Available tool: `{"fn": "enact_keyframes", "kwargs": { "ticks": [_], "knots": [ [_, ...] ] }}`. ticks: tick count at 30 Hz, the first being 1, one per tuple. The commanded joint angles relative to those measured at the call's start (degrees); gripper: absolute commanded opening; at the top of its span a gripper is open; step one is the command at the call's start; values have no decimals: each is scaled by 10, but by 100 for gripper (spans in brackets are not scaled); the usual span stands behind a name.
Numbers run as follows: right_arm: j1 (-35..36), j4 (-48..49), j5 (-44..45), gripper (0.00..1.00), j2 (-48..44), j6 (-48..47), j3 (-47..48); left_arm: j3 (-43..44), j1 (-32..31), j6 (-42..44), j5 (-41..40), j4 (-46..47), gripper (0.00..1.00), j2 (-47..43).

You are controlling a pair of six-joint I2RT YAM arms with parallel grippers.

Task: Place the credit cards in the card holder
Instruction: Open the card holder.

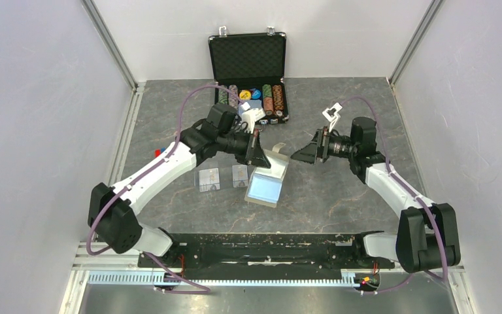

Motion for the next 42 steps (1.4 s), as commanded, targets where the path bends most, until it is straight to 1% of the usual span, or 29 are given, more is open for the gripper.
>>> {"fn": "enact_keyframes", "kwargs": {
  "ticks": [1, 10, 15, 20, 23, 25, 28, 33, 36, 38, 39, 40, 42],
  "knots": [
    [4, -179, 0, 94, -7, -174, 38, 61, -10, 87, 70, -81, 2, 27],
    [58, -177, -47, 96, -13, -197, 46, 76, -24, 99, 114, -87, 2, 52],
    [80, -172, -56, 94, -9, -194, 54, 81, -29, 108, 113, -101, 2, 63],
    [80, -171, -41, 94, -15, -186, 65, 102, -37, 148, 53, -175, 2, 83],
    [80, -171, -43, 94, -15, -183, 71, 109, -37, 156, 11, -202, 2, 89],
    [81, -171, -48, 94, -11, -183, 71, 111, -37, 157, 1, -206, 2, 90],
    [99, -185, -48, 94, 0, -196, 70, 113, -38, 162, 14, -205, 2, 91],
    [152, -203, -14, 94, 23, -217, 72, 126, -44, 173, 44, -203, 2, 93],
    [160, -203, -4, 94, 32, -222, 74, 129, -47, 176, 53, -203, 2, 92],
    [162, -202, -10, 90, 42, -222, 79, 130, -48, 177, 58, -203, 2, 93],
    [164, -202, -16, 85, 46, -222, 83, 128, -49, 176, 61, -200, 3, 92],
    [167, -202, -24, 79, 51, -222, 87, 127, -49, 175, 63, -198, 3, 92],
    [171, -202, -38, 57, 59, -222, 93, 125, -49, 169, 60, -191, 4, 89]
  ]
}}
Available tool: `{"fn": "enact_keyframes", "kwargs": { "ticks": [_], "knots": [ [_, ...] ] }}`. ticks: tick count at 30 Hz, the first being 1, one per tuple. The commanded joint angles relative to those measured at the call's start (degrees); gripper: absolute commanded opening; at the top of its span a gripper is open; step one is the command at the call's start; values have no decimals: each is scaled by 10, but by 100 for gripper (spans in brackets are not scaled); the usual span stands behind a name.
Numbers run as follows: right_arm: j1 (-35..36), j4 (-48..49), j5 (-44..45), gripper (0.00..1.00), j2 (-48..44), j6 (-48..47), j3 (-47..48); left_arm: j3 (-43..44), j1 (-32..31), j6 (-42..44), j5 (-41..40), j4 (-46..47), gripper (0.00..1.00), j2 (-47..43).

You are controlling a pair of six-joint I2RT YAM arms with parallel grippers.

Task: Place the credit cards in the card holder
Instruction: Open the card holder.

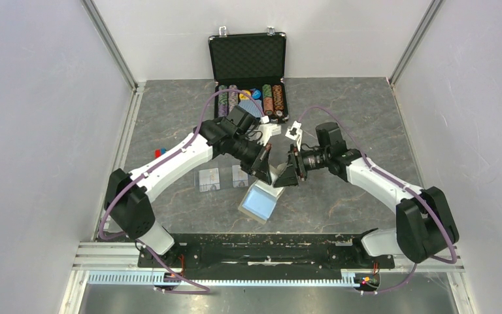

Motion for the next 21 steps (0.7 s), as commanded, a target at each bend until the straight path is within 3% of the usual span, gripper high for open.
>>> {"fn": "enact_keyframes", "kwargs": {
  "ticks": [1, 3, 4, 8, 11, 12, 13, 21],
  "knots": [
    [9, 11, -26, 43, 17, -8, 38, 19, -3, 29, 23, 16, 5, -5],
    [9, 12, -35, 18, 21, -7, 39, 18, -3, 20, 11, 24, 9, -9],
    [9, 12, -36, 0, 22, -5, 38, 17, -3, 17, -2, 27, 12, -11],
    [9, 13, -25, 0, 21, 1, 38, 17, -2, 3, -97, 29, 42, -31],
    [7, 13, -7, 0, 27, 15, 44, 13, -2, -6, -188, 29, 74, -53],
    [6, 15, -4, 0, 30, 22, 48, 10, -2, -12, -214, 29, 90, -61],
    [3, 15, 3, 0, 34, 28, 51, 7, -1, -19, -241, 31, 99, -70],
    [-74, 98, 41, 0, 26, 138, 24, -68, 17, -94, -373, 108, 100, -164]
  ]
}}
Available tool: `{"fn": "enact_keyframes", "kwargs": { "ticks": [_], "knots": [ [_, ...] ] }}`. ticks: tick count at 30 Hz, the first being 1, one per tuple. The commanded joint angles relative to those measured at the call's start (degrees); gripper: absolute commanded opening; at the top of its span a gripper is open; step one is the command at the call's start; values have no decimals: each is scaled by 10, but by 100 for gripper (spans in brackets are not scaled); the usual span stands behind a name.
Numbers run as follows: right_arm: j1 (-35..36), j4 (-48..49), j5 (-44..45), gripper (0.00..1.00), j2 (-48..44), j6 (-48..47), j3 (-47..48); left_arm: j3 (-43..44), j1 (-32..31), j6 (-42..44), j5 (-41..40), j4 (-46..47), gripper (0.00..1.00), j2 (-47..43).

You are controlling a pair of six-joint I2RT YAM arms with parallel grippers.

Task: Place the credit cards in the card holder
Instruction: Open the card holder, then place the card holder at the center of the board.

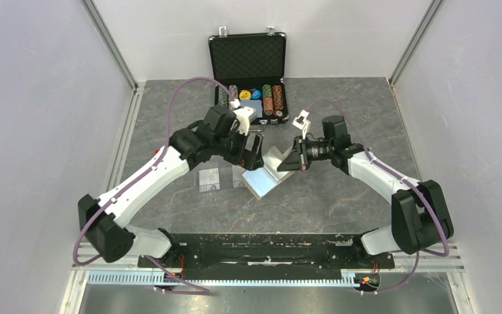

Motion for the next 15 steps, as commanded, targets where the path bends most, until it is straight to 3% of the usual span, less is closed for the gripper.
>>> {"fn": "enact_keyframes", "kwargs": {
  "ticks": [1, 4, 15],
  "knots": [
    [-60, 106, 23, 0, -22, 94, -23, -50, 14, -73, -108, 82, 100, -70],
    [-106, 150, 44, 0, -36, 147, -72, -97, 24, -121, -151, 121, 100, -109],
    [-147, 159, 185, 0, -54, 237, -209, -139, 47, -179, -82, 155, 100, -120]
  ]
}}
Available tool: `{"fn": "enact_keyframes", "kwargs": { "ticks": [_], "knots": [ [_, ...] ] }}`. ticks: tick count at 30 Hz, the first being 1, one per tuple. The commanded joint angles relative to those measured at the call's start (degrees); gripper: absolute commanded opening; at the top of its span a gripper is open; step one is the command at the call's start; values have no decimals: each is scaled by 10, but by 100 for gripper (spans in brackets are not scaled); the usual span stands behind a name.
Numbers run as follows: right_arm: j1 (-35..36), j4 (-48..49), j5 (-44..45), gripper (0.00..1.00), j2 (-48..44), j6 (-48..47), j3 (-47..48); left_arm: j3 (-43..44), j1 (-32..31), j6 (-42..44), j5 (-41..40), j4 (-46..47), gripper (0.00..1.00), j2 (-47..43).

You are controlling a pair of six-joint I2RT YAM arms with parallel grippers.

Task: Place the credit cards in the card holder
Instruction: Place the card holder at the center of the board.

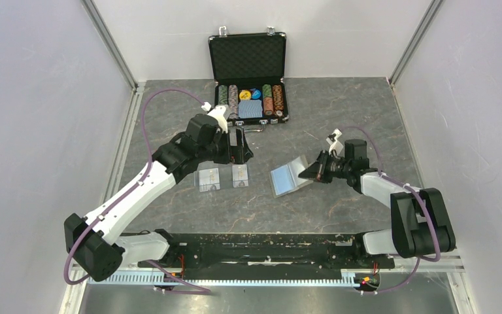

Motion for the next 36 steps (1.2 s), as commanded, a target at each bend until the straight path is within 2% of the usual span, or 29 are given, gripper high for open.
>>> {"fn": "enact_keyframes", "kwargs": {
  "ticks": [1, 6, 8, 9, 13, 15, 20, 23, 28, 32, 36],
  "knots": [
    [-3, 25, 70, 0, -30, 47, -40, -7, 1, -42, 15, 48, 100, -6],
    [-6, 6, 117, 0, -42, 55, -83, -10, 5, -62, 1, 43, 100, -2],
    [-9, -12, 124, 5, -42, 44, -87, -14, 7, -72, 5, 41, 100, -1],
    [-9, -22, 125, 11, -41, 37, -87, -17, 8, -76, 9, 42, 100, -1],
    [-9, -82, 152, 49, -52, -6, -73, -30, 11, -85, 37, 54, 100, 1],
    [-10, -107, 174, 62, -70, -22, -65, -35, 11, -90, 42, 57, 100, 2],
    [-10, -172, 227, 80, -108, -69, -29, -33, 14, -95, 45, 36, 100, 9],
    [-9, -222, 257, 83, -120, -116, 12, -23, 14, -77, 39, 3, 100, 23],
    [-9, -292, 286, 83, -126, -184, 81, -16, 14, -53, 35, -32, 100, 41],
    [-3, -315, 269, 81, -123, -207, 123, -13, 14, -37, 40, -47, 100, 52],
    [25, -316, 244, 71, -108, -214, 147, -13, 14, -25, 47, -57, 100, 59]
  ]
}}
